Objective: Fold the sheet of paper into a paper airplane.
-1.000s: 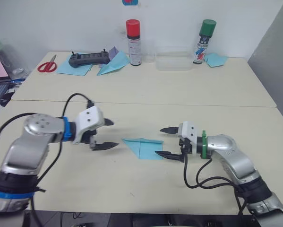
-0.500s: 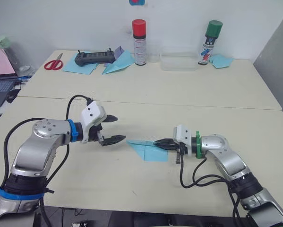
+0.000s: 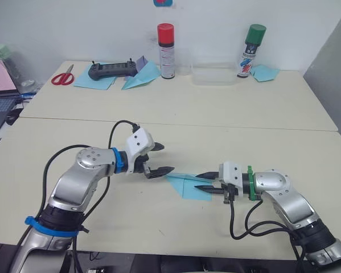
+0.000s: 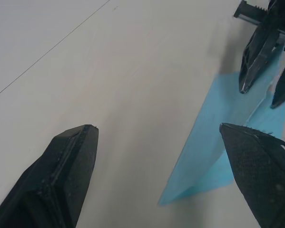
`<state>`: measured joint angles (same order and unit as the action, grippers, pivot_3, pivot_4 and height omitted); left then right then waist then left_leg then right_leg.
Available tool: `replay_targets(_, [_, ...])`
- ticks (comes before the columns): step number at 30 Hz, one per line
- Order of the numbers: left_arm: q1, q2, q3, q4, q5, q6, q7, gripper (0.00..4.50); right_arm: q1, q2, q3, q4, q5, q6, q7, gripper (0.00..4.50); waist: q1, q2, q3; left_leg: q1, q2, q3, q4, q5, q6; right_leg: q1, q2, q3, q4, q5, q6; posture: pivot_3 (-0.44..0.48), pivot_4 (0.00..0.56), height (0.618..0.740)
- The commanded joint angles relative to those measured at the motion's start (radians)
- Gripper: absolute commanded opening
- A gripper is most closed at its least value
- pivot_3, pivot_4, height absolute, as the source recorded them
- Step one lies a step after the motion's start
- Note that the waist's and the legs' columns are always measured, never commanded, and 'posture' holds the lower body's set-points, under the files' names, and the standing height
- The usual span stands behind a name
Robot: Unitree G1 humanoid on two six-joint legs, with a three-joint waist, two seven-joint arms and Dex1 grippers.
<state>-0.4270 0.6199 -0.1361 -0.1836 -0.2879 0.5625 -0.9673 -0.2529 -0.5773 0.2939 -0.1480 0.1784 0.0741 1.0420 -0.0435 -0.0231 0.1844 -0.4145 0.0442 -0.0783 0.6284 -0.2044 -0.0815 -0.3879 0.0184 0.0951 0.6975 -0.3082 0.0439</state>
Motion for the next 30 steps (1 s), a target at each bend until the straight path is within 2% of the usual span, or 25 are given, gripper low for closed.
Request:
replay_targets(1, [-0.030,-0.030,-0.011,0.024,-0.004,-0.038,0.002,3.24,0.017,-0.031,-0.043,-0.069,0.013,-0.033,0.008,2.77,0.001,0.000,0.000,0.000,0.000,0.000,0.000,0.000,0.000,0.000,0.000,0.000,0.000,0.000,0.000,0.000,0.150,0.740])
replay_targets(5, [-0.033,-0.044,-0.023,0.044,-0.001,-0.053,-0.008,1.93,0.029,-0.046,-0.053,-0.088,0.017,-0.038,0.007,4.26,0.000,0.000,0.000,0.000,0.000,0.000,0.000,0.000,0.000,0.000,0.000,0.000,0.000,0.000,0.000,0.000,0.150,0.740])
replay_targets(6, [-0.025,-0.047,-0.038,0.056,0.005,-0.066,-0.018,1.58,0.041,-0.061,-0.070,-0.122,0.049,-0.011,0.019,4.50,-0.001,0.000,0.000,0.000,0.000,0.000,0.000,0.000,0.000,0.000,0.000,0.000,0.000,0.000,0.000,0.000,0.150,0.740])
replay_targets(11, [0.026,-0.044,-0.087,0.082,0.010,-0.099,-0.074,0.02,0.065,-0.087,-0.128,-0.216,0.134,0.107,-0.001,4.50,-0.002,0.000,0.000,0.000,0.000,0.000,0.000,0.000,0.000,0.000,0.000,0.001,0.000,0.000,0.000,0.000,0.150,0.740])
replay_targets(20, [0.083,-0.062,-0.190,0.182,0.097,-0.141,-0.075,0.02,0.082,-0.090,-0.040,-0.203,0.010,0.053,-0.016,4.50,-0.001,0.000,0.000,0.001,-0.001,0.000,0.000,0.000,0.000,0.001,0.000,0.001,0.000,0.000,0.000,0.000,0.150,0.740])
replay_targets(30, [0.057,-0.049,-0.138,0.208,0.054,-0.098,-0.081,0.02,0.056,-0.063,0.010,-0.078,-0.129,-0.124,-0.039,4.50,-0.003,0.000,0.000,0.015,-0.001,0.001,-0.001,0.000,0.000,0.014,0.000,0.002,-0.001,-0.001,0.000,0.000,0.150,0.740])
